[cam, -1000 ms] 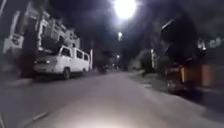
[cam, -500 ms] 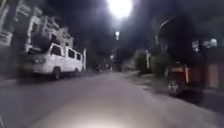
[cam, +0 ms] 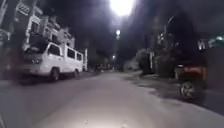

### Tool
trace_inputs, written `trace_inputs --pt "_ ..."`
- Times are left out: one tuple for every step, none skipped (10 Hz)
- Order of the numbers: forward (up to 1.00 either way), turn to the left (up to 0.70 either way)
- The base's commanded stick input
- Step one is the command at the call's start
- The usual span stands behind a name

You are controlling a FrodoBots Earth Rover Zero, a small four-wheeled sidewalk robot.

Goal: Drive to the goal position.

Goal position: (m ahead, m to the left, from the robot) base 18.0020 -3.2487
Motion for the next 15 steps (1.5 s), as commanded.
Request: trace_inputs --pt "0.7 0.0" --pt "0.7 0.0" --pt "0.7 0.0" --pt "0.7 0.0" --pt "0.7 0.0" --pt "0.7 0.0" --pt "0.7 -0.24" --pt "0.7 0.0" --pt "0.7 0.0" --pt "0.7 0.0" --pt "0.7 -0.11" --pt "0.7 -0.35" --pt "0.7 -0.35" --pt "0.7 -0.35" --pt "0.7 -0.35"
